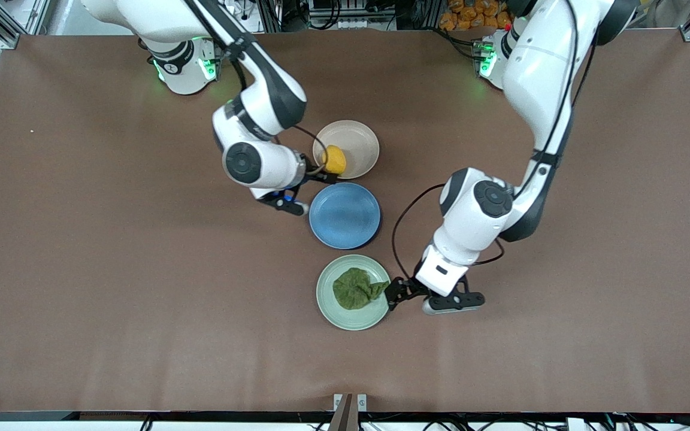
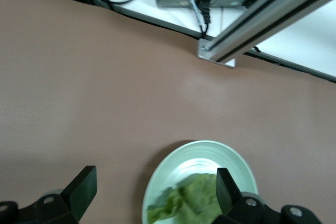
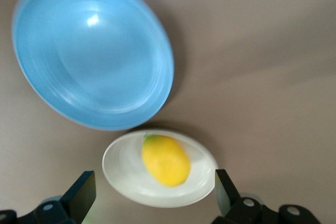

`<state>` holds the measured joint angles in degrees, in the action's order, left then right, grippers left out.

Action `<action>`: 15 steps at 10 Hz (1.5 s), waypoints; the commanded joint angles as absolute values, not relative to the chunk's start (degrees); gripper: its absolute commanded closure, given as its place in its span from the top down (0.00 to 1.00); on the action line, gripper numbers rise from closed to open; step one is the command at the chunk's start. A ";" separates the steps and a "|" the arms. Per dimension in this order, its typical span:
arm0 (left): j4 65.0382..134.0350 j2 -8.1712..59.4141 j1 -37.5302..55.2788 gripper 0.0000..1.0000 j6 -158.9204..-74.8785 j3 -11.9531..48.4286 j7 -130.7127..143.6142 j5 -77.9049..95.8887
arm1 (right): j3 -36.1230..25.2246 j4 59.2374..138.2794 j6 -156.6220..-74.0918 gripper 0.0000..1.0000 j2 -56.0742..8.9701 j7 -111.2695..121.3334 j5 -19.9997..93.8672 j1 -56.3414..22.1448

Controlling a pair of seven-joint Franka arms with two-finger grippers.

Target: Place lemon and lettuce in plates

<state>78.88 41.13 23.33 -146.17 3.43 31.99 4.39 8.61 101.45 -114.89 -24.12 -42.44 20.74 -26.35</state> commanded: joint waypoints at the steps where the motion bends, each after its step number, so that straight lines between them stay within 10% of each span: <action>1: 81.04 32.11 19.53 1.00 -131.21 2.81 31.12 -0.68 | 9.14 99.95 -109.11 1.00 -20.75 -35.19 13.56 -19.19; 9: 80.68 13.64 10.28 1.00 -93.99 2.81 17.85 -2.20 | 8.62 88.33 -95.10 1.00 -8.63 -13.82 -2.29 -3.43; 15: 81.30 5.90 8.18 1.00 -85.17 2.81 11.87 -2.20 | 8.44 88.42 -94.92 1.00 -3.61 -8.79 -1.49 2.11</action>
